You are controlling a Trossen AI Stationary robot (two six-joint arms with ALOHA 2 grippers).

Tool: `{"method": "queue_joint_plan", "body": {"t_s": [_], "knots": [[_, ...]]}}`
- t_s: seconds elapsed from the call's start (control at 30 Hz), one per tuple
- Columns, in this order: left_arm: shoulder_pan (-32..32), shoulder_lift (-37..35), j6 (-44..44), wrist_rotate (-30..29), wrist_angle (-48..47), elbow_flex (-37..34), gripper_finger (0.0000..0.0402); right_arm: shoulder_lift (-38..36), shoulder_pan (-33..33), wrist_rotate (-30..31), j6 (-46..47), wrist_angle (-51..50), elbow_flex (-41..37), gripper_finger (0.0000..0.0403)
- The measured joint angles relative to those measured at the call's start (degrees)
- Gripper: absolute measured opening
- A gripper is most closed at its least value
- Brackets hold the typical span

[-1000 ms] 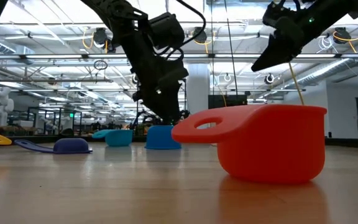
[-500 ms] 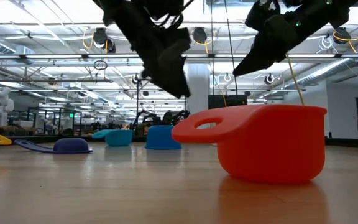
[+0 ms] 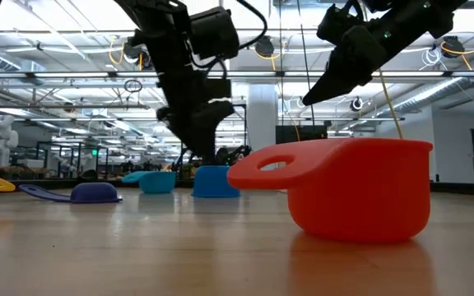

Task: Nest measuring cups in basket
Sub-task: Stack the blue measuring cup on top of the orange measuring cup in the white bin

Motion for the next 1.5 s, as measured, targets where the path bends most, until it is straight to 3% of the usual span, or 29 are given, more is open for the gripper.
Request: {"method": "queue_joint_plan", "body": {"t_s": [0.67, 0.93, 1.17, 1.5], "knots": [[-8.57, 0.7, 20.66, 9.59, 10.87, 0.08, 0.0214, -0.02, 0.48, -1.7, 0.63, -0.53, 0.0, 0.0059], [-9.46, -3.08, 13.65, -4.8, 8.3, 0.17, 0.0214, -0.02, 1.14, -1.51, 2.28, 0.03, -0.02, 0.006], [-5.03, -1.0, 6.38, -4.07, 0.33, -0.03, 0.0214, -0.02, 1.14, -1.36, 3.22, 0.01, -0.04, 0.006], [-3.83, 1.75, 18.2, 5.35, 6.61, 0.21, 0.0214, 0.0, 0.33, -1.55, 10.51, -1.09, -0.09, 0.006]]}}
